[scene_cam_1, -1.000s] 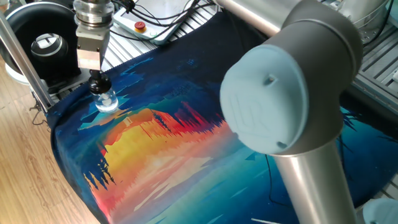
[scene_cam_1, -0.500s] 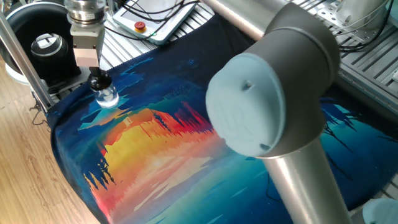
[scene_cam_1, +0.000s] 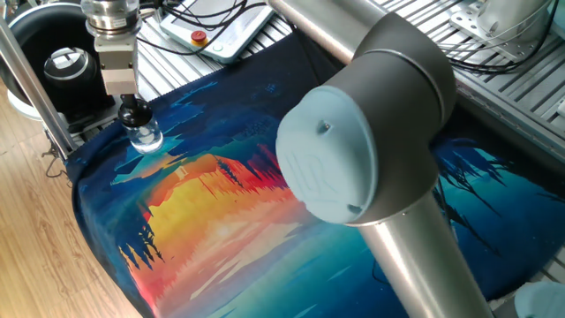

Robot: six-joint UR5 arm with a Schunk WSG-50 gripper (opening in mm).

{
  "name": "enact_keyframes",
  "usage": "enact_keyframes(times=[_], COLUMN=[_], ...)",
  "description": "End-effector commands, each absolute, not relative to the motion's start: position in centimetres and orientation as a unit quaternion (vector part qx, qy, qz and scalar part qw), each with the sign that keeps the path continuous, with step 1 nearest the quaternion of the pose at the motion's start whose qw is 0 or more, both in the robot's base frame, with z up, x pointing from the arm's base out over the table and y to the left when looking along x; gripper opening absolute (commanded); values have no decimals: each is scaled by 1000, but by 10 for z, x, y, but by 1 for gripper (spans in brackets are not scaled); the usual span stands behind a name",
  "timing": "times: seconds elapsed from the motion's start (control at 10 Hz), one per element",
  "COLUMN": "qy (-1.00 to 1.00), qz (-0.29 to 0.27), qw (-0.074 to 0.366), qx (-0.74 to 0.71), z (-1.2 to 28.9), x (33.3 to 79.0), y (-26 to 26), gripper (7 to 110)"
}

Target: Unscrew the lid from the jar

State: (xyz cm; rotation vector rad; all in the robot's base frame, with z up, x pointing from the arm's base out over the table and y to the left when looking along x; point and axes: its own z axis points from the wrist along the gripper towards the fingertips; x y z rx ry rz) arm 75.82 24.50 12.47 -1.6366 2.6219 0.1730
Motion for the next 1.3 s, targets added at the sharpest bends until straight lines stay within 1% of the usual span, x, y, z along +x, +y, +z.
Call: enact_keyframes(times=[0.0,0.2,0.4,1.0,1.2], qy=[821,788,771,742,733], qz=[63,69,63,48,39], qw=[12,-1,-6,-11,-10], qx=[-567,-612,-633,-669,-679], z=[126,132,138,119,118], x=[753,751,754,755,757], y=[241,233,229,213,211], gripper=[22,22,22,22,22])
